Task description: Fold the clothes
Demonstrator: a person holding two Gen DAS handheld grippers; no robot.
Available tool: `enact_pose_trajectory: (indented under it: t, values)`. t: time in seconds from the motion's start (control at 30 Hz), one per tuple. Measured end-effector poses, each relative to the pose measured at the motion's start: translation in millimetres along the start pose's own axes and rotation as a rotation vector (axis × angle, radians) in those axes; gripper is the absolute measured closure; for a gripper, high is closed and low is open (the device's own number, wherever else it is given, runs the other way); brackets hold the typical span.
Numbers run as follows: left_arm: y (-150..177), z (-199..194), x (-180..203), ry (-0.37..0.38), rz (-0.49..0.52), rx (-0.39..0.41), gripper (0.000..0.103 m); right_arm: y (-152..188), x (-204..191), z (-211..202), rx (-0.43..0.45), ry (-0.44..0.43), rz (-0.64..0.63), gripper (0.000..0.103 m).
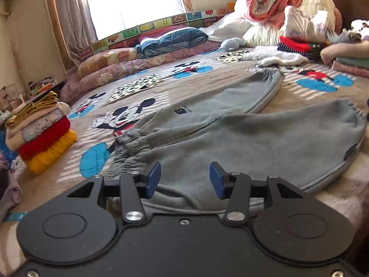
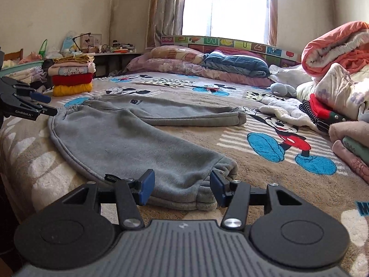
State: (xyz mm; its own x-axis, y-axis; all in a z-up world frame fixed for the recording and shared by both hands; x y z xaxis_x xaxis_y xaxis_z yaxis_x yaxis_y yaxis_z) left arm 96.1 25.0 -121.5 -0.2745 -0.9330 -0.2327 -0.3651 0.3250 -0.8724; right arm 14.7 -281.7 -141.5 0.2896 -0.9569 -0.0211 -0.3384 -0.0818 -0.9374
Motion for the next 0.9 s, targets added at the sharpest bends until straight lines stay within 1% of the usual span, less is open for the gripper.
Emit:
enact_pose_trajectory:
  t: [0.1,0.17,0.33,0.37,0.4,0.43,0.47,0.6,0.67,0.77,0.83,0.9]
  values:
    - [-8,11,20,0.047,0.001,-0.009,0.059,-6,18,4,0.03,0.001,0.118,0.05]
    - [-20,19,30,0.071,0.016,-0.001,0.06,-12,34,8,0.051,0.005,0.208,0.05]
    - [-51,45,49,0.116,0.07,0.018,0.06,-30,76,36,0.075,-0.009,0.392,0.049]
    - [-58,52,53,0.123,0.092,0.02,0.06,-35,83,45,0.07,-0.014,0.409,0.047]
    - [-63,60,57,0.13,0.112,0.019,0.06,-42,89,55,0.064,-0.018,0.418,0.041]
    - [-68,70,62,0.147,0.131,0.012,0.06,-47,96,65,0.056,-0.021,0.43,0.039]
    - [-73,79,67,0.163,0.149,0.005,0.06,-53,102,78,0.038,-0.032,0.449,0.036]
    - [-81,119,84,0.201,0.217,-0.023,0.06,-72,126,136,-0.04,-0.076,0.562,0.035]
    - [-81,133,83,0.218,0.207,-0.036,0.06,-81,137,170,-0.094,-0.082,0.61,0.035]
    - [-74,150,78,0.253,0.155,-0.075,0.06,-91,147,212,-0.154,-0.067,0.65,0.035]
    - [-70,158,77,0.272,0.152,-0.098,0.06,-95,151,240,-0.195,-0.049,0.669,0.035]
    - [-65,161,77,0.301,0.159,-0.113,0.06,-94,152,265,-0.248,-0.021,0.661,0.035]
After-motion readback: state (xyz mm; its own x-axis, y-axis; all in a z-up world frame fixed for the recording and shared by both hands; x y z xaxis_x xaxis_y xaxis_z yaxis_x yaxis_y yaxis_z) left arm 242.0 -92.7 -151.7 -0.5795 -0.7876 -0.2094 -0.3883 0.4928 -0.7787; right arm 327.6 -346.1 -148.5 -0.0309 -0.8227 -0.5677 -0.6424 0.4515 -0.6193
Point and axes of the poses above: each gripper's, at about its wrist camera, not at the fingertips, and z roughly the way its jaws point, x to its right, y to its underside, the point moved 8 cm from there along z, roughly the way its jaws point, and after that the axes turned 4 degrees about x, right-handed, at the moved point
